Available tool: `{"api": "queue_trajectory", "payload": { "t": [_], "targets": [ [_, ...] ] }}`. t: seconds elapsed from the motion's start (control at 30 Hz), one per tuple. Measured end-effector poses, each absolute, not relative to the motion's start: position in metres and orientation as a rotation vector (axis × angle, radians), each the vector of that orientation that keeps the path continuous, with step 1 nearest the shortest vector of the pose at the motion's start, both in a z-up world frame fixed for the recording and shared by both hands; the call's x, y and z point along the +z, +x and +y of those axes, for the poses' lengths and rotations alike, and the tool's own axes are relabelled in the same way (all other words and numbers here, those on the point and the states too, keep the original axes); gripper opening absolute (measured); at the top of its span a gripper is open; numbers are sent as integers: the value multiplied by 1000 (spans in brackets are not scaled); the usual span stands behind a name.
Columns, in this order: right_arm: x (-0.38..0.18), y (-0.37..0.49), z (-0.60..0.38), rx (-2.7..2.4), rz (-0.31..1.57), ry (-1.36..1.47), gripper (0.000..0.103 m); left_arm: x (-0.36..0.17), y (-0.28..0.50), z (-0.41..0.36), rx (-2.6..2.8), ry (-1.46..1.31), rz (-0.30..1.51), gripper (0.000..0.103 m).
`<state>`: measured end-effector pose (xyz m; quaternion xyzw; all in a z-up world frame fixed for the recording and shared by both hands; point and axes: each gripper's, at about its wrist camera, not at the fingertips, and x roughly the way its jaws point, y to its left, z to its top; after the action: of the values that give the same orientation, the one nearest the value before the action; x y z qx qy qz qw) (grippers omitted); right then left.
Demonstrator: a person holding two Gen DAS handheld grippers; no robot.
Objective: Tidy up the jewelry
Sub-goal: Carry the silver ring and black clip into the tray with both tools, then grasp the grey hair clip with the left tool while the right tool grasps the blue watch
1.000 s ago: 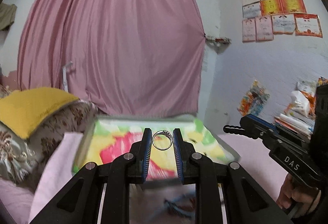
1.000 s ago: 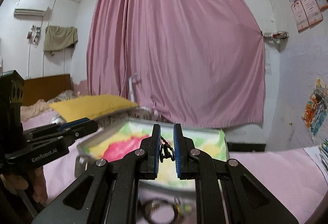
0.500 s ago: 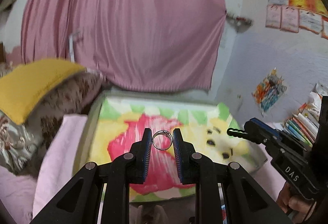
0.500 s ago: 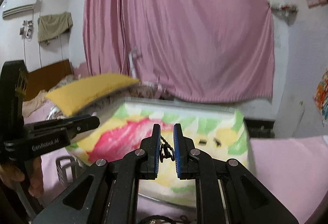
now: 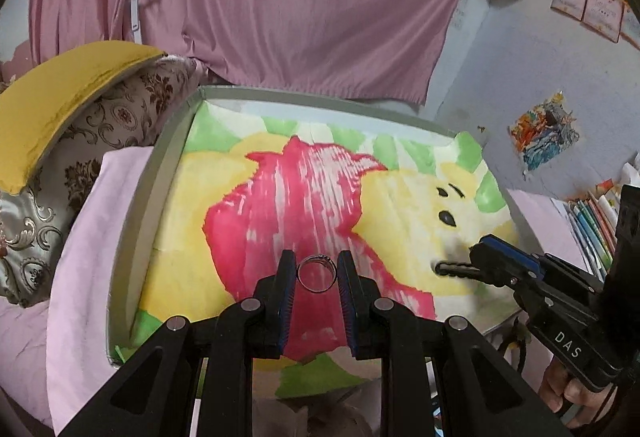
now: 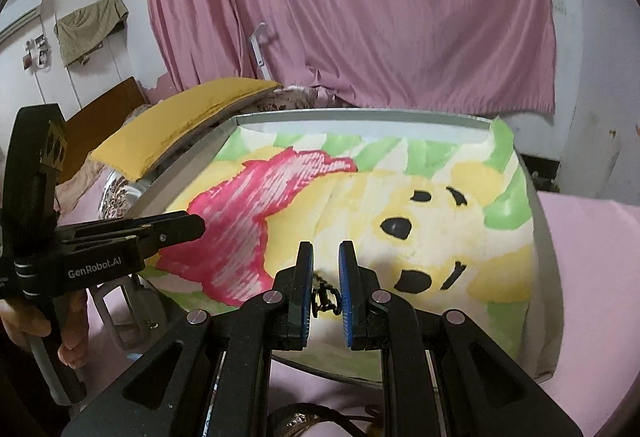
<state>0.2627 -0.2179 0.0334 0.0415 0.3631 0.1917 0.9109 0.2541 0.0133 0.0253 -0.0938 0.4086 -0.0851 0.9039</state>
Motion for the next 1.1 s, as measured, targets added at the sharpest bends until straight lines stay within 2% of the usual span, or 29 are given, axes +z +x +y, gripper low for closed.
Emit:
{"api": "queue_trajectory", "payload": {
  "t": [0.13,0.2,0.23,0.27,0.3,0.37,0.4,0.47,0.5,0.57,0.6,0.67,0.73,0.83,1.1],
  "targets": [
    [35,261,-219,385,749,91,14,24,254,15,-172,-201,858,20],
    [39,257,-221,380,733,100,24,25,253,16,-171,-206,853,20],
    [41,254,-222,372,717,101,36,27,251,17,-174,-211,845,22],
    [44,251,-224,367,705,103,42,28,250,18,-179,-216,838,30],
    [47,247,-225,361,685,105,42,29,248,19,-182,-220,828,35],
    [54,239,-230,360,652,115,43,33,241,20,-185,-229,795,53],
    [57,235,-231,367,626,116,44,36,235,21,-185,-233,772,55],
    [63,222,-235,364,581,120,61,40,226,22,-181,-228,740,59],
    [66,214,-237,360,553,116,65,42,220,22,-174,-220,721,61],
    [71,202,-239,351,513,105,75,47,206,22,-160,-206,671,74],
    [73,194,-241,347,493,98,78,49,200,23,-154,-203,651,78],
    [77,179,-242,332,452,82,91,53,184,24,-144,-193,597,87],
    [80,166,-243,325,414,68,97,55,171,26,-133,-190,562,93],
    [83,148,-243,308,368,47,101,56,155,28,-127,-189,523,97],
    [88,111,-241,283,292,-3,101,56,118,28,-110,-159,466,102]
  ]
}}
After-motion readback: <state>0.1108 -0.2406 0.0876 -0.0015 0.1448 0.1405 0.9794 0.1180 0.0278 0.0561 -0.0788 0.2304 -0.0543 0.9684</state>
